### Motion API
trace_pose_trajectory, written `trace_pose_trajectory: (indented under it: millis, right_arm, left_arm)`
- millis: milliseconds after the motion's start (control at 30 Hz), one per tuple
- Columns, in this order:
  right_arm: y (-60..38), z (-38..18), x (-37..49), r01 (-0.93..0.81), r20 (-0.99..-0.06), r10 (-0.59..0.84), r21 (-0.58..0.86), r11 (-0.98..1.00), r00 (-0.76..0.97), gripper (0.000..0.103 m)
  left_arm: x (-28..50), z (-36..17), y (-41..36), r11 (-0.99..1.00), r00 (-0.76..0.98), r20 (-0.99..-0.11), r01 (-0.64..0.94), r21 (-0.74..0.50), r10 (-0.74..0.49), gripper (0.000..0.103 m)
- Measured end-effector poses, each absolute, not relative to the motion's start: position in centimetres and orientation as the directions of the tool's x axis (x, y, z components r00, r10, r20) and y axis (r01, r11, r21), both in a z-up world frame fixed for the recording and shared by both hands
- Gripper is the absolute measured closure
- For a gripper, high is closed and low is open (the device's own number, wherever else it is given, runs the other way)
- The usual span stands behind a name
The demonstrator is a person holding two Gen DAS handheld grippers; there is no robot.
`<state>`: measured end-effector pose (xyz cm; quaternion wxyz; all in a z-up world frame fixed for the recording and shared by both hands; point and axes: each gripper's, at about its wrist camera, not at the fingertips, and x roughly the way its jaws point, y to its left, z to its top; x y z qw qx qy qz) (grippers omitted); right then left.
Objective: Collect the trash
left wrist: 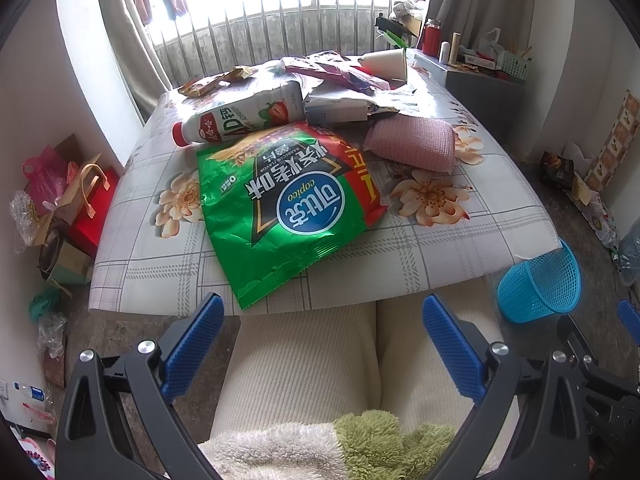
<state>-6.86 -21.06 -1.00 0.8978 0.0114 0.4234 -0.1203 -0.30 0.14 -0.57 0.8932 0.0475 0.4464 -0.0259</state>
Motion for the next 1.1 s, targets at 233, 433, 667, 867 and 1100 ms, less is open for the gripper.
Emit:
trace_pose_trajectory:
  millis: [233, 433, 667, 867, 1100]
  right_arm:
    - [-21.14, -1.11, -7.0, 0.225, -0.764, -0.204, -0.079, 0.971, 0.612, 0.008]
    - [-21.08, -1.11, -6.88, 0.226, -0.765, -0.202, -0.076, 0.971, 0.612, 0.008]
    - [-21.06, -1.2, -6.83, 0.226, -0.765, -0.201, -0.074, 0.971, 0.612, 0.008]
    - [-21.04, -1.27, -6.8, 0.226, -0.766, -0.201, -0.074, 0.971, 0.611, 0.008]
    - [-21.14, -1.28, -6.79, 0.227, -0.766, -0.199, -0.071, 0.971, 0.611, 0.008]
  left_arm:
    - [-0.28, -0.58, 0.14, 0.994, 0.598, -0.801, 0.088, 0.062, -0.003, 0.006]
    - [-0.26, -0.58, 0.14, 0.994, 0.597, -0.802, 0.089, 0.063, -0.002, 0.006]
    - [-0.63, -0.87, 0.25, 0.994, 0.596, -0.803, 0.088, 0.064, -0.001, 0.005]
    - [-0.61, -0.86, 0.25, 0.994, 0.595, -0.804, 0.088, 0.064, -0.001, 0.006]
    - [-0.58, -0.86, 0.23, 0.994, 0.593, -0.805, 0.089, 0.066, 0.0, 0.006]
